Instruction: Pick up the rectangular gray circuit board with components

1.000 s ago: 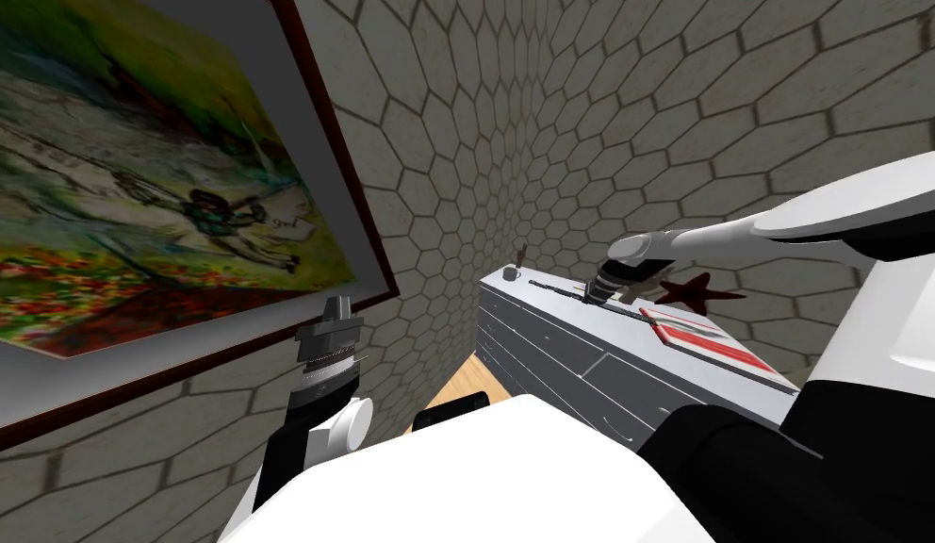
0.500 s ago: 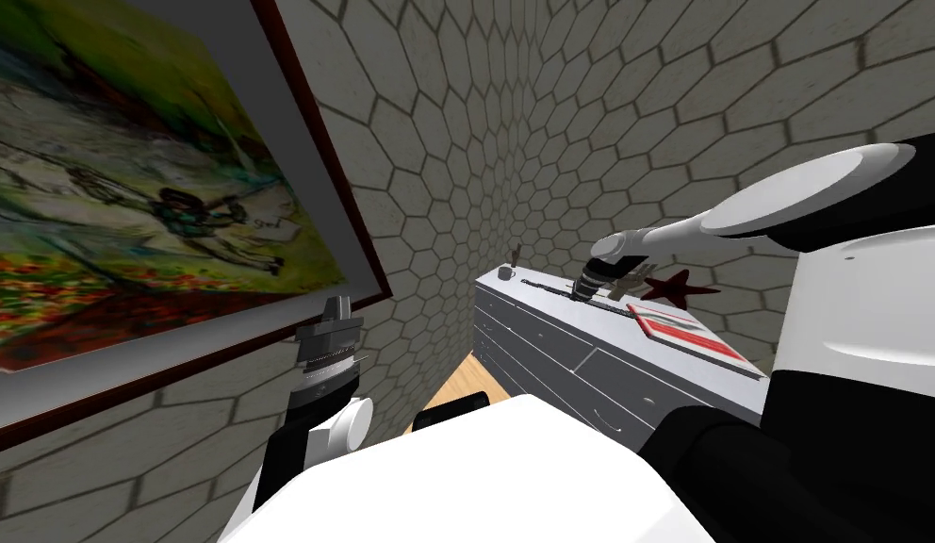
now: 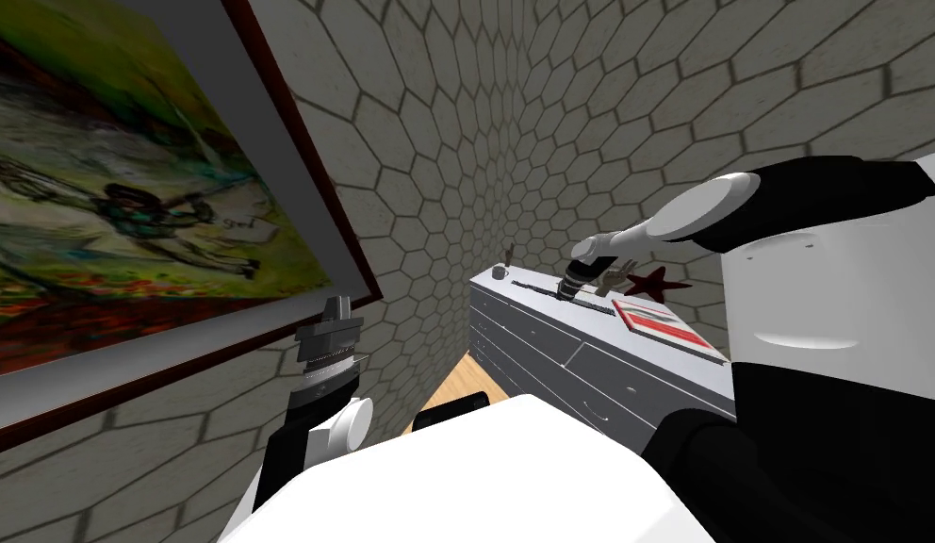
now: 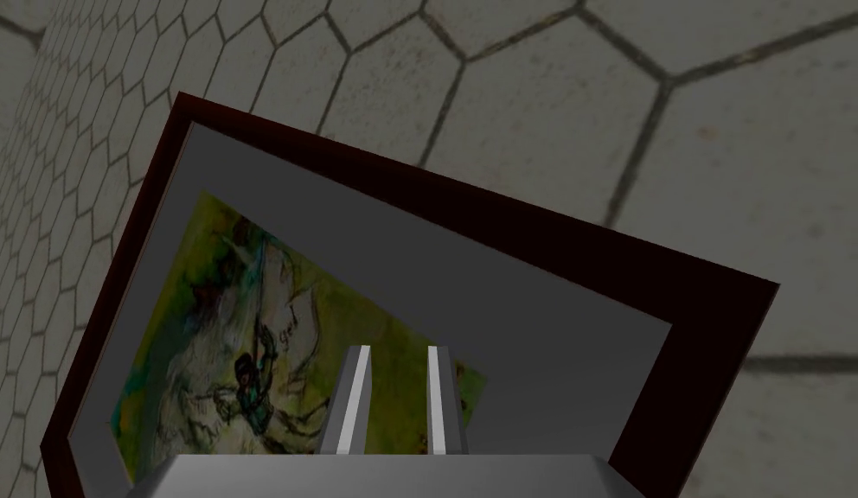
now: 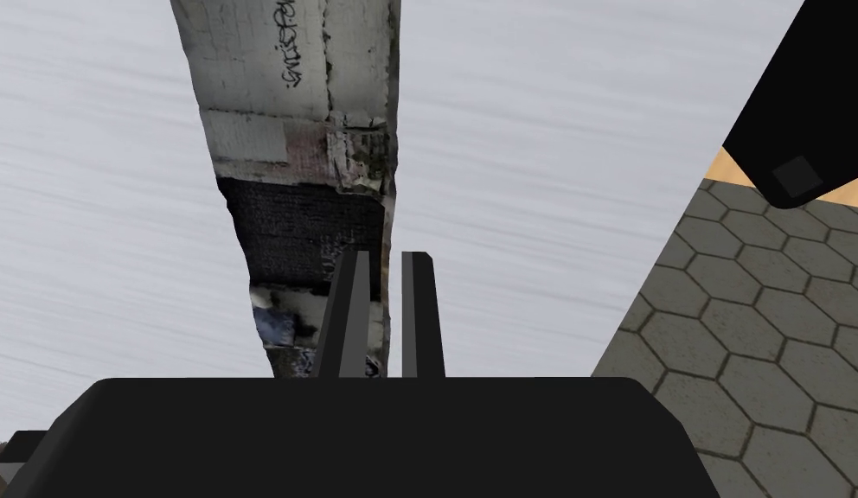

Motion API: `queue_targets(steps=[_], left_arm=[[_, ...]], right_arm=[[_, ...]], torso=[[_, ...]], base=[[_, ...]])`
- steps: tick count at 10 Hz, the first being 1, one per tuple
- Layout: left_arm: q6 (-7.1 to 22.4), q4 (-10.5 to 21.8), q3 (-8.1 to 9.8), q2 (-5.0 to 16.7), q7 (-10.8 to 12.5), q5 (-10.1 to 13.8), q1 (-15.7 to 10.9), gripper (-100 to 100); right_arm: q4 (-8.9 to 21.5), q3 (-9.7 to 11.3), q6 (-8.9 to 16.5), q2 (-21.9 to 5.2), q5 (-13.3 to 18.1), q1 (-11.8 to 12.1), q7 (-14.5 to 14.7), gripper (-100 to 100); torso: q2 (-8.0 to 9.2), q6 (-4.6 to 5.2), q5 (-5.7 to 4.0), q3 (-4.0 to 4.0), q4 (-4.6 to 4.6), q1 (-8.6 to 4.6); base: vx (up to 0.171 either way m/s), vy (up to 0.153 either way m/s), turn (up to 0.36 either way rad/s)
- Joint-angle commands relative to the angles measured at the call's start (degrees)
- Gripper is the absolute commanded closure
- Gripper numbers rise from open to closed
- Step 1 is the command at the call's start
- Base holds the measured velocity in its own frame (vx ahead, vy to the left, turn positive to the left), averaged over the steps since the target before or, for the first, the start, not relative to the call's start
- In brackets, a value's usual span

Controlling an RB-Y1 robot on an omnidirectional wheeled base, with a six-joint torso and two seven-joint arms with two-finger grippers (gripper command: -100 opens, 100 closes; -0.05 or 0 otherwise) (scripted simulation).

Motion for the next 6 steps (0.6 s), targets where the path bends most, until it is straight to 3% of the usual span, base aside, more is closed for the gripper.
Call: queue_targets(steps=[1, 2, 3, 5, 6], left_arm=[[0.0, 0.0, 0.0, 0.0, 0.0, 0.0, 0.0, 0], [0.0, 0.0, 0.0, 0.0, 0.0, 0.0, 0.0, 0], [0.0, 0.0, 0.0, 0.0, 0.0, 0.0, 0.0, 0], [0.0, 0.0, 0.0, 0.0, 0.0, 0.0, 0.0, 0], [0.0, 0.0, 0.0, 0.0, 0.0, 0.0, 0.0, 0]], right_arm=[[-1.29, 0.4, 0.78, -1.27, -1.85, 0.19, -0.03, 100], [-2.15, -1.19, 1.98, -3.68, -4.03, 2.93, 0.9, 100], [-2.15, -1.19, 1.98, -5.21, -5.68, 3.95, 0.9, 100], [-2.83, -0.73, 2.2, -5.05, -5.73, 3.16, 0.75, 100], [-2.86, -0.8, 2.27, -5.13, -5.88, 3.26, 0.77, 0]], torso=[[0.0, 0.0, 0.0, 0.0, 0.0, 0.0], [-0.01, -0.01, 0.03, 0.0, 0.01, 0.08], [0.0, 0.02, -0.01, 0.0, -0.01, 0.02], [-0.02, -0.04, 0.03, -0.01, 0.0, 0.09], [-0.01, -0.01, 0.06, 0.01, 0.02, 0.12]], base=[[-0.003, -0.014, 0.003], [0.0, -0.038, -0.121], [-0.005, -0.033, -0.079], [-0.002, -0.007, -0.002], [0.0, 0.0, 0.0]])
